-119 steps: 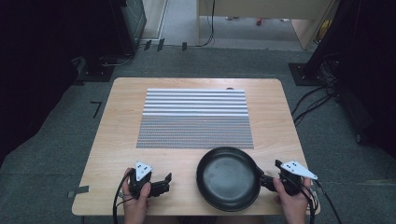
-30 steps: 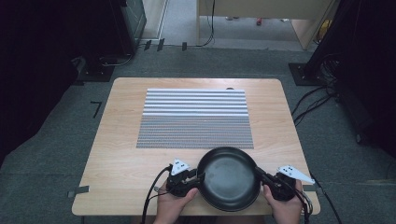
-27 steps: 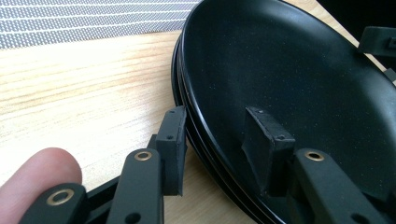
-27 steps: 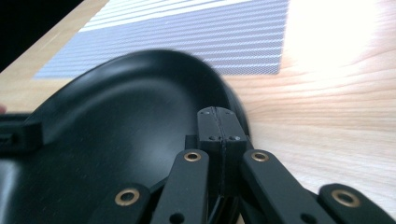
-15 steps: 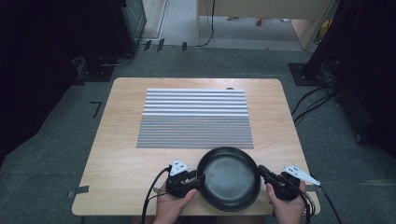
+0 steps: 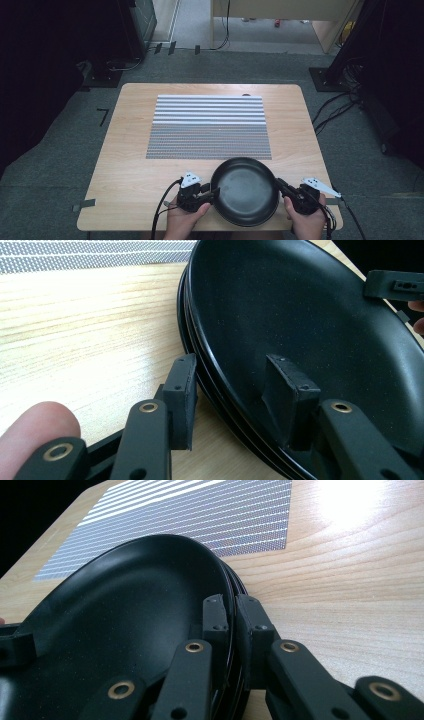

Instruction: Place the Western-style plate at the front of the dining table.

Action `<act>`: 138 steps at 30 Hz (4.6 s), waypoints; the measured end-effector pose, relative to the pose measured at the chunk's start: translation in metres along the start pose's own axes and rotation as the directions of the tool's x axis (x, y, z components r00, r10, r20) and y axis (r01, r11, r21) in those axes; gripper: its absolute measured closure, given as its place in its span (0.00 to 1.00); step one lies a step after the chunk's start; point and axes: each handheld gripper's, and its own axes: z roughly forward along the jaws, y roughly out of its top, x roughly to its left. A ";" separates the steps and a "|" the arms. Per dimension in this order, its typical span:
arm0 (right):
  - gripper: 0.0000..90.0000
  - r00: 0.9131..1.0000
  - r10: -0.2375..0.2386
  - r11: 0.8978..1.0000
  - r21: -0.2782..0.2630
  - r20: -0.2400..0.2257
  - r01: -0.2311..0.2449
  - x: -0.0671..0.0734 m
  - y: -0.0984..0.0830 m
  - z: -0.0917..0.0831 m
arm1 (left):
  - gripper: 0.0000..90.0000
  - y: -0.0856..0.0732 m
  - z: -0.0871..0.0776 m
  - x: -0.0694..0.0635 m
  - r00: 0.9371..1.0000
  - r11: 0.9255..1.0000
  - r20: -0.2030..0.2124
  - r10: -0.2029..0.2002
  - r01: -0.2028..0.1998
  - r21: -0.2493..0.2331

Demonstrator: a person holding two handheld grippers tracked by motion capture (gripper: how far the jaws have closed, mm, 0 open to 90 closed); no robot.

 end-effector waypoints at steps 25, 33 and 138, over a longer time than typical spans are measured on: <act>0.94 0.996 0.056 0.998 0.028 -0.068 -0.054 0.009 -0.003 0.014 | 0.65 0.005 -0.009 0.008 0.996 0.998 0.063 -0.070 0.069 0.004; 0.93 0.997 0.029 0.999 0.038 -0.078 -0.026 0.017 -0.006 0.017 | 0.73 0.008 -0.024 0.011 0.994 0.997 0.071 -0.077 0.078 -0.007; 0.90 0.949 0.268 0.963 0.070 -0.165 -0.259 0.027 0.010 0.015 | 0.84 0.014 -0.040 0.023 0.979 0.985 0.131 -0.157 0.164 -0.046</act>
